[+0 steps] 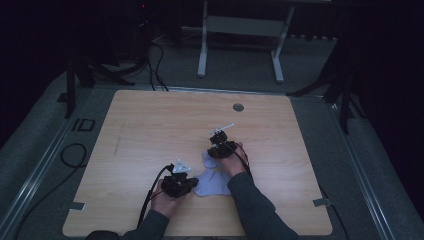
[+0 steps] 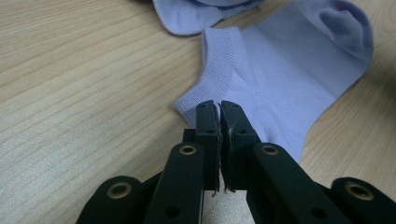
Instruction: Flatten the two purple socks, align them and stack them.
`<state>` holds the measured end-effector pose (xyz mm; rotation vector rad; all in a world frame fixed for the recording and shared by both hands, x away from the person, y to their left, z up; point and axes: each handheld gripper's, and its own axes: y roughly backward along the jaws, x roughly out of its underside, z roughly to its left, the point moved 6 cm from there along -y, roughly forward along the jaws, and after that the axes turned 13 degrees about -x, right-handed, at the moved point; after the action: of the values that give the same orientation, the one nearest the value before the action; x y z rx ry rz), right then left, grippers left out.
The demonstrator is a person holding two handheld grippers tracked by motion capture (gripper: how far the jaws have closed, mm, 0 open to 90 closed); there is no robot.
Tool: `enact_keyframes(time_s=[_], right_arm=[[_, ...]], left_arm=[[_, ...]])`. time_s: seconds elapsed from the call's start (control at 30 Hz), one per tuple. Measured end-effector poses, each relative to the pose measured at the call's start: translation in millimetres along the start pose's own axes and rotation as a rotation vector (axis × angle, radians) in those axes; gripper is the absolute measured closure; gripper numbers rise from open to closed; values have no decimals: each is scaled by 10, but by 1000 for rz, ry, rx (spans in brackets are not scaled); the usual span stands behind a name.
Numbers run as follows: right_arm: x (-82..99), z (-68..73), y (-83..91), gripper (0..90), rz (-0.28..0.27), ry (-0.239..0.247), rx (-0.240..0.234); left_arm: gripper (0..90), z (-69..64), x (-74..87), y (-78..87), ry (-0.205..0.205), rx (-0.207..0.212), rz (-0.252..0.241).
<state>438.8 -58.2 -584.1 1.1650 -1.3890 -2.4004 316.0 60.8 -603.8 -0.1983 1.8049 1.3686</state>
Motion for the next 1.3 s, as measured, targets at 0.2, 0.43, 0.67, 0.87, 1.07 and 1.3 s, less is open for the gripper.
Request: enact_keyframes(time_s=[0.2,0.43,0.67,0.87,1.07,1.3], right_arm=[[12,34,122,889,-41,-7,-17],[11,32,344,889,-82,11,-28],[78,-44,513,889,-98,5,-37],[150,-114,649,889,-113,-7,-39],[243,-223,729,889,-110,-21,-17],[379,-407,880,886,-125,-59,-7]], left_arm=[[866,0,0,-1,-3,-3,-1],[867,-3,0,-2,-2,-4,-3],[868,-3,0,-2,-5,-5,-3],[869,-8,0,-2,-9,-10,-6],[870,-9,1,-2,-11,-11,-6],[870,-11,2,0,-13,-12,-6]])
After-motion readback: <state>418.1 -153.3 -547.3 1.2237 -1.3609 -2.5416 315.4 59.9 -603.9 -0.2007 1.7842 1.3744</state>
